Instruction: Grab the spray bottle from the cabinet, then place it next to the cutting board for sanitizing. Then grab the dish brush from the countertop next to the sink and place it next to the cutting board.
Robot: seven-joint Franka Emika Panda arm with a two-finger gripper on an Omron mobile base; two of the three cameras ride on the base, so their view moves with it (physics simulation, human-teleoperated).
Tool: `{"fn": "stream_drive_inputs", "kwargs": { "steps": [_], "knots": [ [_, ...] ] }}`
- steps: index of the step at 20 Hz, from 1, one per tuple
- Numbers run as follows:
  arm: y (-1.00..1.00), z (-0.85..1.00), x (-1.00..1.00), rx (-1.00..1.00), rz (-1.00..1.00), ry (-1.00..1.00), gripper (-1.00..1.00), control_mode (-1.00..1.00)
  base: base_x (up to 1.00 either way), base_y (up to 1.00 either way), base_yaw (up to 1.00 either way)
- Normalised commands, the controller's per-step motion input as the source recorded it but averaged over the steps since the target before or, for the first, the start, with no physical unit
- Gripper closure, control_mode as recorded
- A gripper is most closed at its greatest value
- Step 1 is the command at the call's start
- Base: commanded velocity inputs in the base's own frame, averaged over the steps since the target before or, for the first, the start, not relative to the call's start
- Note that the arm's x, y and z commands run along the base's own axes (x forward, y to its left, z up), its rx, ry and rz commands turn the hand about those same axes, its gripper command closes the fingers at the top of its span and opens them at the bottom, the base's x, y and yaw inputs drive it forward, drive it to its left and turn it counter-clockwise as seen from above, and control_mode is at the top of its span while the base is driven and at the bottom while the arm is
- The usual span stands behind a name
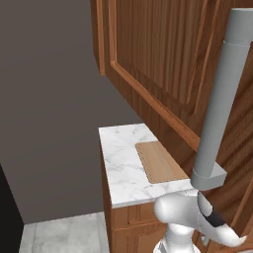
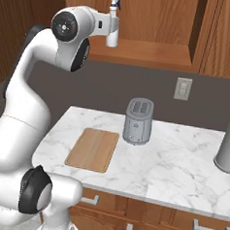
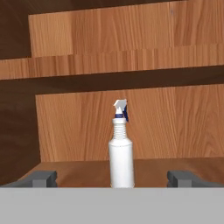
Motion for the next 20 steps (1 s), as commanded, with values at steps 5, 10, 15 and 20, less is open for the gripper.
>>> {"fn": "stream_drive_inputs", "kwargs": {
  "steps": [5, 10, 15, 20],
  "knots": [
    [0.0, 0.0, 0.25, 0.0, 0.0, 0.0, -1.0, -1.0, 0.0, 0.0, 0.0],
    [0.0, 0.0, 0.28, 0.0, 0.0, 0.0, -1.0, -1.0, 0.0, 0.0, 0.0],
    [0.0, 0.0, 0.31, 0.0, 0.0, 0.0, -1.0, -1.0, 0.0, 0.0, 0.0],
    [0.0, 0.0, 0.32, 0.0, 0.0, 0.0, -1.0, -1.0, 0.0, 0.0, 0.0]
  ]
}}
